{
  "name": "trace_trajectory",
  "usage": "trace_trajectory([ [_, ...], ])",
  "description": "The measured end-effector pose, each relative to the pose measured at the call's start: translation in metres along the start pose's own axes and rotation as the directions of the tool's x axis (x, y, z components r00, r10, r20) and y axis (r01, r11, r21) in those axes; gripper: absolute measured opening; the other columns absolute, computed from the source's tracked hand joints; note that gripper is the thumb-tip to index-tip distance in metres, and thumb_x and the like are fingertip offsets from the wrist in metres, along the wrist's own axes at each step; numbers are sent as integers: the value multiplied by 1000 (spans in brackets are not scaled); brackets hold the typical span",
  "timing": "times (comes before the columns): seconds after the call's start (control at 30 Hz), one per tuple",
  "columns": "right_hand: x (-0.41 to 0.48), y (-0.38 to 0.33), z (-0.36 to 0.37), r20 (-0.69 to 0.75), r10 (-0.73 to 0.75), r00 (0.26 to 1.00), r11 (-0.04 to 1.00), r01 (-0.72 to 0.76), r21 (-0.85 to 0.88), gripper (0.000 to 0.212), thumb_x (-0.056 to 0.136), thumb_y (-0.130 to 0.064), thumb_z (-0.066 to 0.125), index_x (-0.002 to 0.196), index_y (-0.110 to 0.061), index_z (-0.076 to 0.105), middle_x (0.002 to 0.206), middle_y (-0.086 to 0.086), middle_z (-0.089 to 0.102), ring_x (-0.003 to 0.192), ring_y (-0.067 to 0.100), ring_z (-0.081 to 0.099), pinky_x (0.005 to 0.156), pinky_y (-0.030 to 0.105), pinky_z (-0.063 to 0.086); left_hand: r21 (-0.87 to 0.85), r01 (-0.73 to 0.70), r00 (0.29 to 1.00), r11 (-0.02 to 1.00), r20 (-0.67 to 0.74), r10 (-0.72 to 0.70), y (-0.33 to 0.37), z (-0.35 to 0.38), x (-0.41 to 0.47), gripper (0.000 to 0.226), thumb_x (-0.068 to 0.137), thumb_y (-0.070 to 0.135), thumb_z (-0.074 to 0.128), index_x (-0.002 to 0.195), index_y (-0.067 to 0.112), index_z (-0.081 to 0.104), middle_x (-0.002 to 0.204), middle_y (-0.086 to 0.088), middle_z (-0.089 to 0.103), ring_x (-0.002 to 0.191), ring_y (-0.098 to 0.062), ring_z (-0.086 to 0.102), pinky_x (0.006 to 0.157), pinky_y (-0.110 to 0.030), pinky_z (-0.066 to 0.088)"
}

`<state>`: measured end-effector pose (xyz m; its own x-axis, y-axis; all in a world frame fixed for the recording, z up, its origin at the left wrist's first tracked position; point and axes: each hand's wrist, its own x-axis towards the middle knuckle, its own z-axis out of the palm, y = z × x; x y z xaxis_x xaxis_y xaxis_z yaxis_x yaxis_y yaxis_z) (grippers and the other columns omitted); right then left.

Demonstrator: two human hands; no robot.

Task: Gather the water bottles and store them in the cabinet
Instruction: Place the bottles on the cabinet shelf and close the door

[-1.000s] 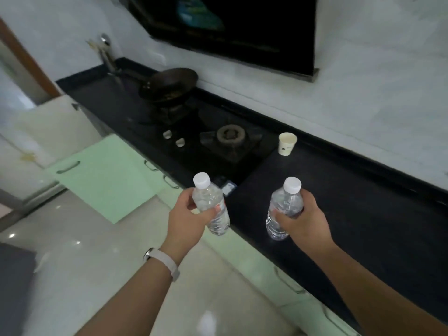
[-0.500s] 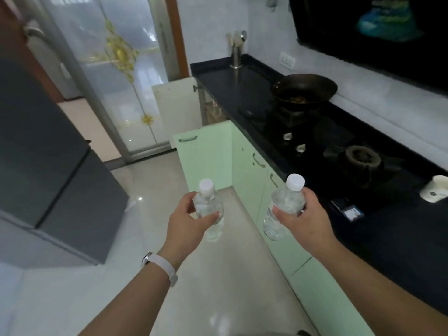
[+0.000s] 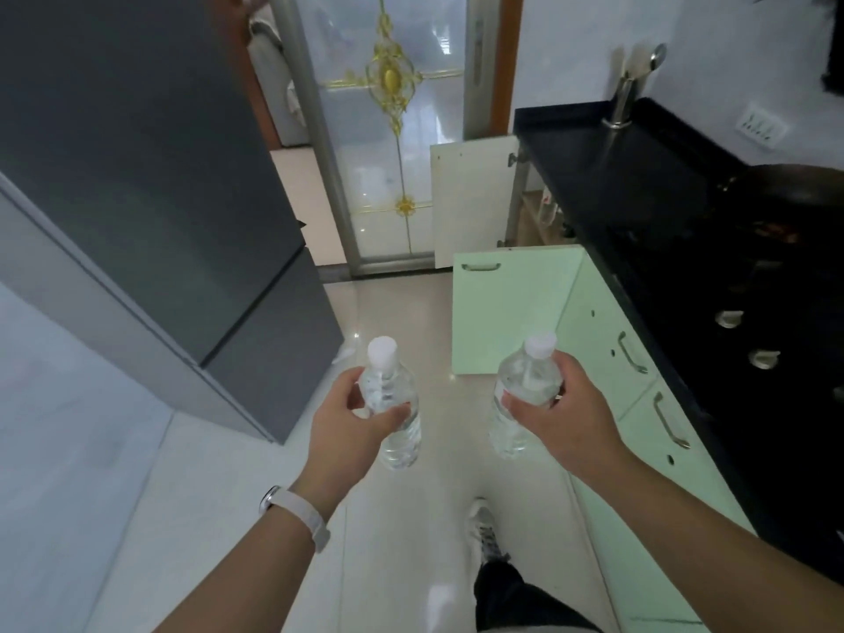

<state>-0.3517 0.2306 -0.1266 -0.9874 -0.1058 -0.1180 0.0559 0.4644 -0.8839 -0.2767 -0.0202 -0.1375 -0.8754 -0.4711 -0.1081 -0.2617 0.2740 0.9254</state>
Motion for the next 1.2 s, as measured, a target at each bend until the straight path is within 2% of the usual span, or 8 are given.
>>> trace_trajectory([
  [0.1, 51, -5, 14, 51, -28, 998, 1000, 28, 6, 58, 71, -39, 83, 118, -38, 51, 98, -17, 65, 89, 5, 63, 79, 30, 51, 1, 34, 998, 999, -48, -34, 7, 5, 39, 50, 72, 19, 89, 111, 35, 63, 100, 17, 71, 93, 0, 66, 80, -22, 48],
  [0.2, 99, -14, 21, 105, -51, 993, 999, 52, -15, 56, 73, -38, 82, 119, -37, 49, 98, -16, 64, 88, 4, 62, 78, 31, 50, 9, 72, 994, 997, -82, -71, 20, 12, 77, 53, 73, 21, 88, 118, 31, 62, 105, 16, 69, 99, -1, 65, 80, -21, 47],
  [0.37, 184, -28, 21, 155, -82, 984, 996, 87, -22, 59, 71, -43, 81, 120, -36, 50, 99, -15, 66, 87, 7, 63, 81, 36, 53, 40, 84, 985, 996, -152, -77, 46, 28, 139, 47, 73, 22, 88, 107, 39, 61, 99, 20, 70, 94, 4, 65, 79, -20, 46],
  [0.5, 239, -40, 23, 187, -132, 974, 991, 136, -10, 64, 72, -46, 80, 126, -36, 48, 103, -15, 65, 91, 9, 63, 82, 37, 53, 45, 89, 981, 995, -178, -79, 59, 39, 179, 48, 73, 23, 89, 109, 36, 61, 101, 18, 70, 92, 7, 63, 78, -17, 45],
  [0.63, 272, -52, 30, 170, -136, 976, 990, 138, 0, 65, 72, -45, 80, 128, -34, 48, 103, -15, 65, 92, 12, 64, 82, 36, 53, 40, 82, 980, 996, -186, -73, 66, 38, 210, 47, 74, 19, 88, 109, 36, 62, 95, 25, 69, 89, 10, 63, 75, -13, 43],
  [0.9, 332, -68, 66, 173, -100, 980, 993, 110, -50, 74, 70, -51, 80, 132, -33, 46, 102, -16, 63, 93, 11, 63, 83, 36, 54, -11, 99, 974, 995, -205, -99, 54, 23, 283, 46, 74, 21, 88, 108, 35, 63, 99, 17, 70, 88, 7, 63, 76, -15, 44],
  [1.1, 391, -91, 104, 122, -50, 991, 989, 66, -129, 71, 68, -56, 79, 127, -32, 47, 105, -12, 64, 91, 10, 63, 81, 37, 55, -64, 102, 983, 993, -145, -110, 36, 9, 378, 44, 74, 19, 88, 108, 32, 63, 98, 13, 71, 90, -1, 66, 74, -15, 47],
  [1.2, 427, -110, 131, 51, -21, 998, 993, 27, -112, 66, 68, -53, 81, 122, -40, 47, 105, -17, 62, 94, 8, 62, 84, 38, 54, -77, 88, 992, 993, -85, -94, 32, -5, 441, 43, 73, 17, 89, 103, 35, 64, 96, 11, 71, 89, -3, 67, 77, -22, 49],
])
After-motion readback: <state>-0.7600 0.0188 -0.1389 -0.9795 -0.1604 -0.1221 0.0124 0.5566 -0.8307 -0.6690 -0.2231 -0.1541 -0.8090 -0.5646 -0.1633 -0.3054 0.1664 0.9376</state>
